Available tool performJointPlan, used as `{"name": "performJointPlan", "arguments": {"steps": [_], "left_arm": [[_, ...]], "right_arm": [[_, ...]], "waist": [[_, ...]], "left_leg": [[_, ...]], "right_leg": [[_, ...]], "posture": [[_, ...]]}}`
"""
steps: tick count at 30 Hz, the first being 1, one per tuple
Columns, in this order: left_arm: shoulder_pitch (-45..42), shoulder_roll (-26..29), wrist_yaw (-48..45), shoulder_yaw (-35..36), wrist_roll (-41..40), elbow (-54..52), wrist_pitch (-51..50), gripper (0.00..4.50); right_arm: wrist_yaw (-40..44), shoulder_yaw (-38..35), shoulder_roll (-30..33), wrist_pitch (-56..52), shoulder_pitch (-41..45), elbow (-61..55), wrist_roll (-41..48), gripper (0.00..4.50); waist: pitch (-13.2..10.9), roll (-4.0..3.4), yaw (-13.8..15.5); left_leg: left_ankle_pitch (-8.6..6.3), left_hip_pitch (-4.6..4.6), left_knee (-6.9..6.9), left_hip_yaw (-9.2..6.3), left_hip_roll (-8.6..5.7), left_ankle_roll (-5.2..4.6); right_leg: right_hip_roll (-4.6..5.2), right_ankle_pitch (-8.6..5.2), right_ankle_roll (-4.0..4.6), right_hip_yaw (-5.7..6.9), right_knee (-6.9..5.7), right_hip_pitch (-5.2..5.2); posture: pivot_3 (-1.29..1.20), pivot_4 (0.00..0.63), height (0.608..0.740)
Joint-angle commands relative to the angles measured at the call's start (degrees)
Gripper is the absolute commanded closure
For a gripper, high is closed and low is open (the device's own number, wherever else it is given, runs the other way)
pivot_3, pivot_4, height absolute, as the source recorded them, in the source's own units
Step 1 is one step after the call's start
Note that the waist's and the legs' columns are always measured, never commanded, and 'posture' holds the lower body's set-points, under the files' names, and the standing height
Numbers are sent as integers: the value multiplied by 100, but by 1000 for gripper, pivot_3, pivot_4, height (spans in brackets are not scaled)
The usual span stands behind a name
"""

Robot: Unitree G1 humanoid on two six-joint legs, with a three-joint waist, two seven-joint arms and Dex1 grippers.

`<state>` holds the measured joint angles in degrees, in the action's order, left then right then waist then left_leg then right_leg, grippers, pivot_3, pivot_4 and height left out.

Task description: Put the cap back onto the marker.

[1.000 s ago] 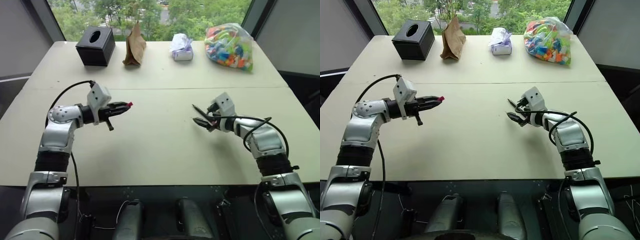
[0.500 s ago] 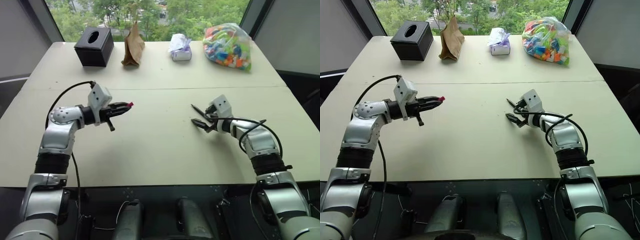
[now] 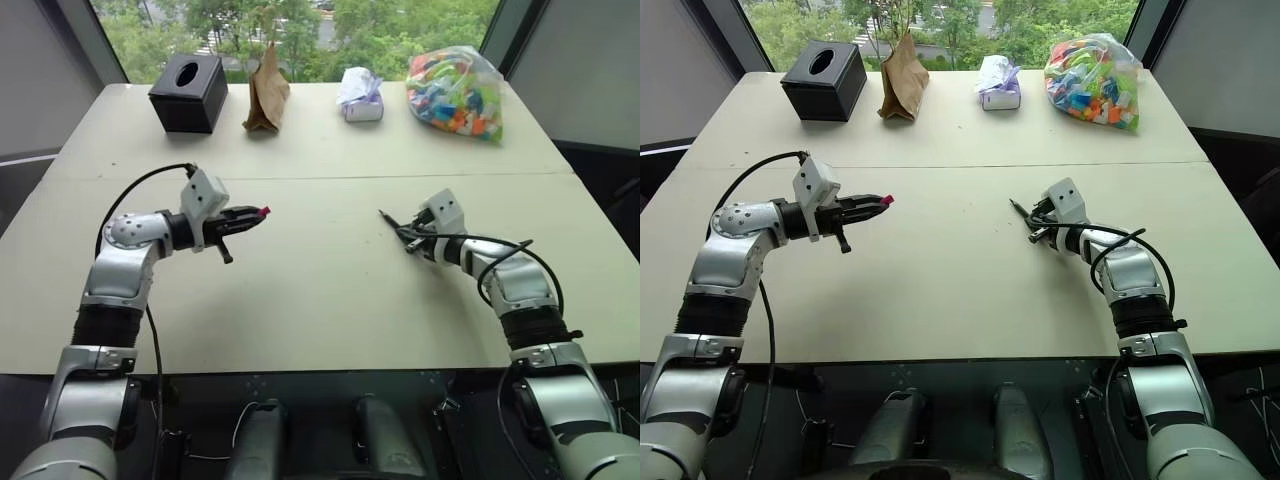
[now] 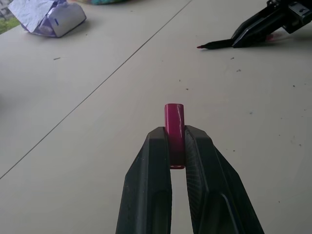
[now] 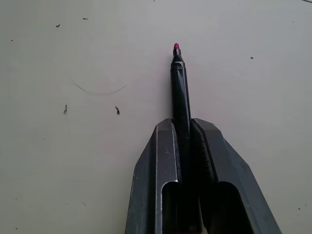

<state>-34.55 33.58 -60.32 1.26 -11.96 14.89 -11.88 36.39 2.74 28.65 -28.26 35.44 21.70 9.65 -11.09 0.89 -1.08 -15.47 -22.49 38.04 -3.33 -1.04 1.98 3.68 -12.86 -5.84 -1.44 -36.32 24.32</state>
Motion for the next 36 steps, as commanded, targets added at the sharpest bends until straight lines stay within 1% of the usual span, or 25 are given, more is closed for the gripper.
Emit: {"name": "performJointPlan", "arguments": {"steps": [1, 6, 10, 12, 16, 21, 28, 36], "left_arm": [[-145, 35, 22, 49, -97, -139, 99, 4500], [-173, 31, -16, 22, -106, -118, 116, 4500], [-185, -11, -133, -66, -141, -216, 126, 4500], [-142, -45, -264, -159, -168, -335, 150, 4500], [-49, -143, -596, -454, -236, -581, 243, 4500], [-135, -278, -887, -652, -275, -578, 394, 4500], [-503, -491, -1035, -747, -285, -319, 533, 4500], [-591, -517, -1105, -770, -312, -272, 530, 4500]], "right_arm": [[34, -63, -11, -26, -43, -104, -14, 4463], [102, -57, 31, -79, -113, -300, 22, 4463], [308, 176, 338, 184, -203, -925, -236, 4463], [582, 318, 645, 304, -217, -1408, -371, 4463], [1580, 554, 1487, 100, -198, -2509, -280, 4463], [2164, 749, 1864, 25, 4, -3102, -262, 4463], [2377, 958, 1735, -125, 259, -3449, -235, 4463], [2354, 1026, 1631, -83, 288, -3546, -267, 4463]], "waist": [[0, 0, 0], [0, 0, 0], [-1, -1, 12], [-2, -3, 11], [-2, -4, 22], [-1, -2, -5], [-2, -3, 36], [-2, -3, 22]], "left_leg": [[0, 0, 0, 0, 0, 0], [0, 0, 0, 0, 0, 0], [0, -1, 0, 0, 0, 0], [0, -2, 0, 1, -1, 0], [0, -3, 0, 1, -1, 0], [0, 0, 0, 0, 1, 0], [0, -2, 3, 0, 2, 0], [0, -5, 3, -1, 1, 0]], "right_leg": [[0, 0, 0, 0, 0, 0], [0, 0, 0, 0, 0, 0], [1, 0, 0, 0, 0, 0], [1, 0, 0, 0, 1, 1], [1, 0, 0, 0, 3, 0], [-3, -1, 1, 1, 4, -1], [-2, -1, 1, 1, 5, -1], [-1, -1, 1, 1, 9, -1]], "posture": [[0, 150, 740], [0, 150, 740], [0, 150, 740], [0, 150, 740], [0, 150, 740], [0, 150, 740], [0, 150, 740], [0, 150, 740]]}}
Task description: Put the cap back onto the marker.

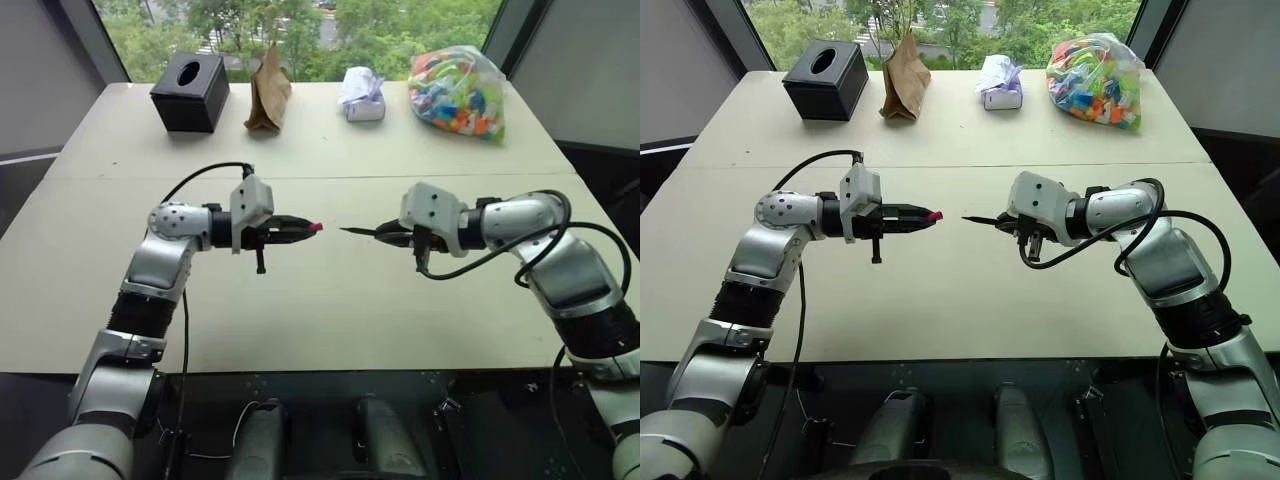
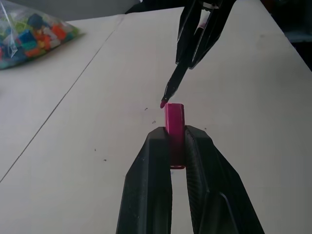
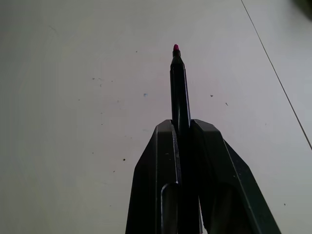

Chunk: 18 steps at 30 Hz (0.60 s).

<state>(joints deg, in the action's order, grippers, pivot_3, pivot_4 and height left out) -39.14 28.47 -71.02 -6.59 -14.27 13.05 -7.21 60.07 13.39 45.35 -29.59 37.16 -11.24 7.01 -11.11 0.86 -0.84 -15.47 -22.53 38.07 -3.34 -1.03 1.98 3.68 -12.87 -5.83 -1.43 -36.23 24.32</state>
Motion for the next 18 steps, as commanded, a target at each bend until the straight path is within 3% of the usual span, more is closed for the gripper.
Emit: {"name": "performJointPlan", "arguments": {"steps": [1, 18], "left_arm": [[-141, -7, -36, 11, -80, -87, 59, 4500], [-212, -36, -22, -136, 29, 182, 222, 4500]], "right_arm": [[-12, -42, -45, 53, 117, -257, -3, 4463], [34, -291, -197, -589, 144, -728, 753, 4463]], "waist": [[0, 0, 0], [0, 0, 5]], "left_leg": [[0, 0, 0, 0, 0, 0], [0, 0, 0, -1, 0, 0]], "right_leg": [[0, 0, 0, 0, 0, 0], [0, 0, 0, 0, 0, 0]], "posture": [[0, 150, 740], [0, 150, 740]]}}
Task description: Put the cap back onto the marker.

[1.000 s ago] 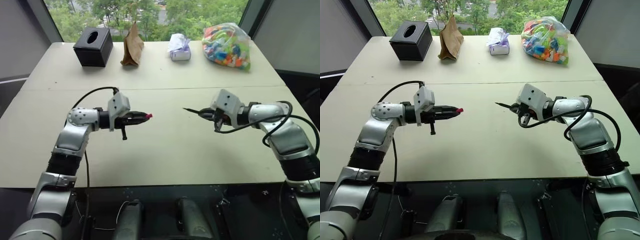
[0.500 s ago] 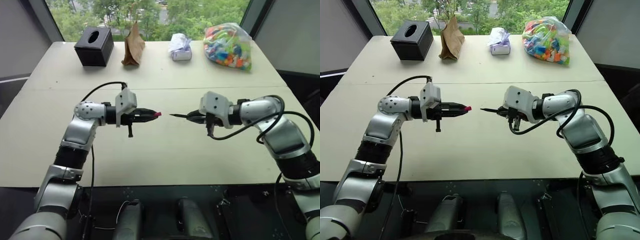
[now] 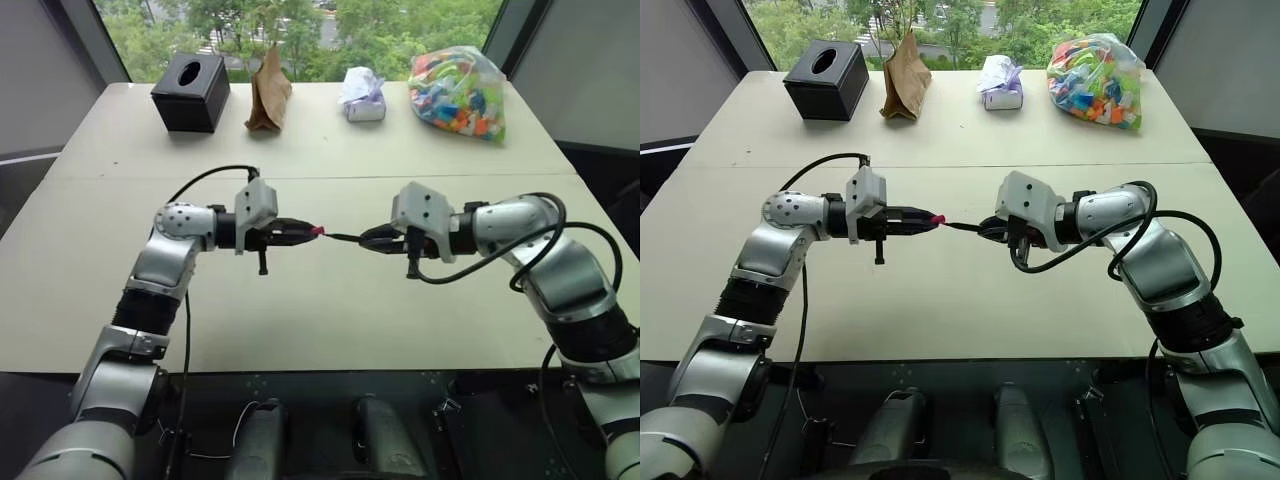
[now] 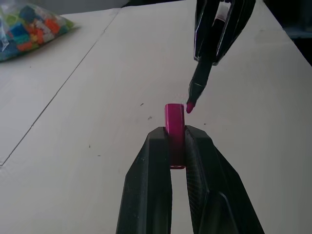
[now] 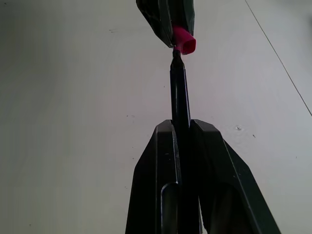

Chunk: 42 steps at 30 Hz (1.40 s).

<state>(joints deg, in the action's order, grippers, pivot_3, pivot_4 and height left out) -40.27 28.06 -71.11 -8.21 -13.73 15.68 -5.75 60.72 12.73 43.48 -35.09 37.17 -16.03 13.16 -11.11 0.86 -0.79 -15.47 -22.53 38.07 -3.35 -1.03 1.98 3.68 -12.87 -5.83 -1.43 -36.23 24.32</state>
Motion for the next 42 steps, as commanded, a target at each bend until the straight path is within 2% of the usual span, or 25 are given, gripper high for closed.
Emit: {"name": "performJointPlan", "arguments": {"steps": [1, 16, 42], "left_arm": [[-100, 1, -15, 24, -28, -95, 69, 4500], [-13, 164, -200, -34, -15, -235, -4, 4500], [9, 63, -225, -107, -106, -496, -197, 4500]], "right_arm": [[-45, -223, -11, -55, 145, -260, 155, 4463], [-59, -160, 235, 122, 133, -146, -12, 4463], [-80, -46, 94, -69, 154, -516, 61, 4463]], "waist": [[0, 0, 0], [0, 0, 0], [0, 0, 0]], "left_leg": [[0, 0, 0, 0, 0, 0], [0, 0, 0, 0, 0, 0], [0, 0, 0, 0, 0, 0]], "right_leg": [[0, 0, 0, 0, 0, 0], [0, 0, 0, 0, 0, 0], [0, 0, 0, 0, 0, 0]], "posture": [[0, 150, 740], [0, 150, 740], [0, 150, 740]]}}
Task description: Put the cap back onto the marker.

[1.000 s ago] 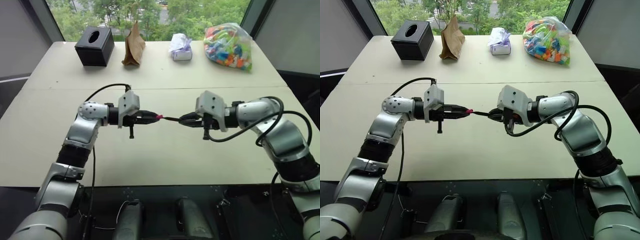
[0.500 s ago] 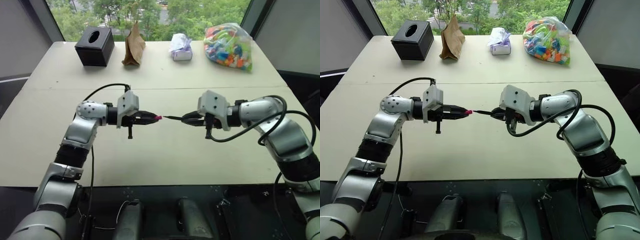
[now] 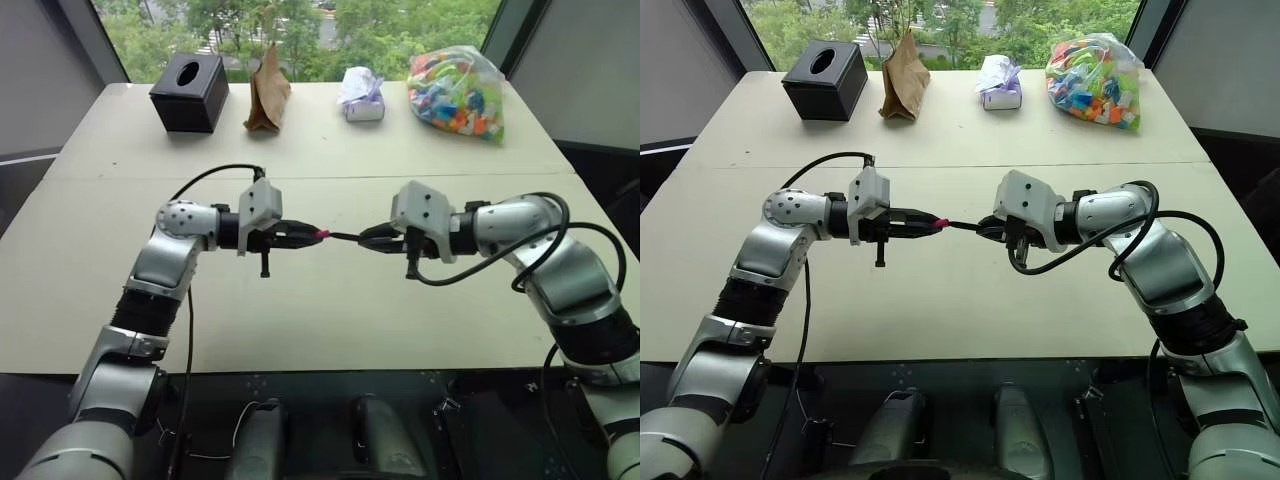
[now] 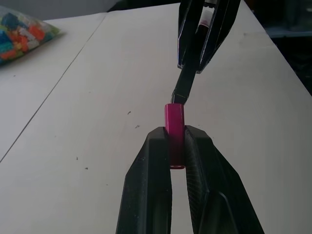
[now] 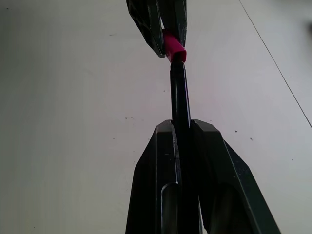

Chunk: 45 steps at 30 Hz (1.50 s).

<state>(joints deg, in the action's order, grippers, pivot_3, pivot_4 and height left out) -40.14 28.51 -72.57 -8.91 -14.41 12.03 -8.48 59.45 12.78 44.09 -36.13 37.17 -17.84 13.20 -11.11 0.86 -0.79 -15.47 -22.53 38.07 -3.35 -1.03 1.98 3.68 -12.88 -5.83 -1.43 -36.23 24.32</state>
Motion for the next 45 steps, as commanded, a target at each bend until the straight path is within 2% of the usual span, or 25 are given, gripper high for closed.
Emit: {"name": "performJointPlan", "arguments": {"steps": [1, 12, 27, 45], "left_arm": [[-6, 38, -122, -52, -25, -111, 93, 4500], [-26, 152, -432, -233, 122, -160, 335, 4500], [-167, 284, -253, -390, 682, -26, 885, 4500], [-279, -7, -15, -307, 628, 115, 1033, 4500]], "right_arm": [[74, -29, 40, 39, 163, -369, 58, 4463], [379, 434, -16, 302, 279, -374, -224, 4463], [489, 980, -139, 770, 437, 209, -1013, 4463], [326, 1228, -660, 1100, 385, 354, -1539, 4463]], "waist": [[0, 0, 0], [0, 0, -3], [0, 0, -2], [0, 0, -3]], "left_leg": [[0, 0, 0, 0, 0, 0], [0, 0, 0, 0, 0, 0], [0, 0, 0, 1, 0, 0], [0, 0, 0, 1, 0, 0]], "right_leg": [[0, 0, 0, 0, 0, 0], [-1, 0, 0, 0, 0, 0], [0, 0, 0, 0, 0, 0], [-1, 0, 0, 0, 0, 0]], "posture": [[0, 150, 740], [0, 150, 740], [0, 150, 740], [0, 150, 740]]}}
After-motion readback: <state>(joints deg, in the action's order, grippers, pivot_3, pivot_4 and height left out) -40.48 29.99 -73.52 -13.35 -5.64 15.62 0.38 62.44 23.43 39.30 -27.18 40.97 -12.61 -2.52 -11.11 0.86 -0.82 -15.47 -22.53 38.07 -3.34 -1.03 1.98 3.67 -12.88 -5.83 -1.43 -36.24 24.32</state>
